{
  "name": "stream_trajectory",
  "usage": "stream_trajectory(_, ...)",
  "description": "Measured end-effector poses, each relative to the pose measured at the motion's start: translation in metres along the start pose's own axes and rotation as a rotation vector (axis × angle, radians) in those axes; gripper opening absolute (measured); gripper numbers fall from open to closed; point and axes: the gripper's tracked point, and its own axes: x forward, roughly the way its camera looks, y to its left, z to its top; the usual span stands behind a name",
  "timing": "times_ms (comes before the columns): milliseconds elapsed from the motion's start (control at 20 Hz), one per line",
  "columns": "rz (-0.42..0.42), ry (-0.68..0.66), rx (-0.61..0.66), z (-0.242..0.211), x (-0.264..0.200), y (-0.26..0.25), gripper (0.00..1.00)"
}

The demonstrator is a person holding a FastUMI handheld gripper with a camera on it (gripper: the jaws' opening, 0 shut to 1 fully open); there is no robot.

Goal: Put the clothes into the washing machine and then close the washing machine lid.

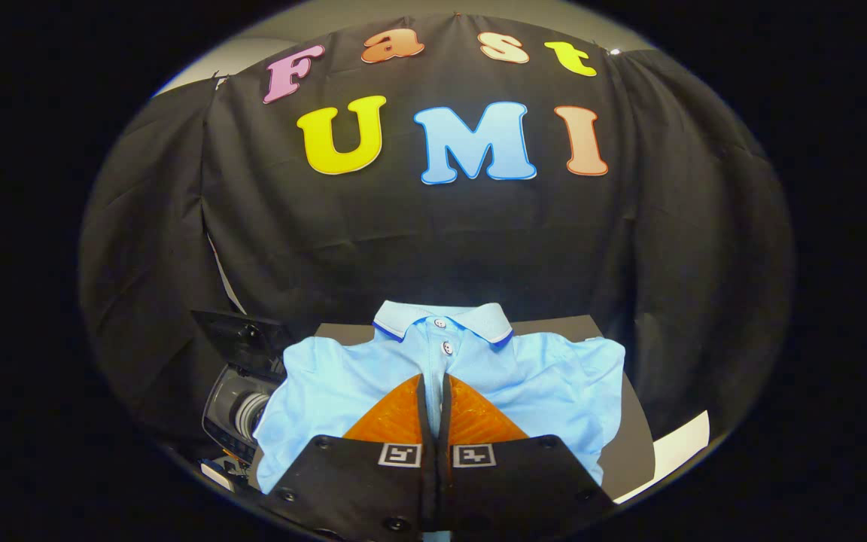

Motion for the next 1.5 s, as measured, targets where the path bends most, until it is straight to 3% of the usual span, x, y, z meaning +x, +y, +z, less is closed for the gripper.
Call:
stream_trajectory(750, 0.095, -0.173, 0.008, 0.081, -0.055, 0.049, 0.01)
stream_trajectory(1500, 0.378, -0.19, -0.085, 0.104, -0.068, 0.191, 0.01)
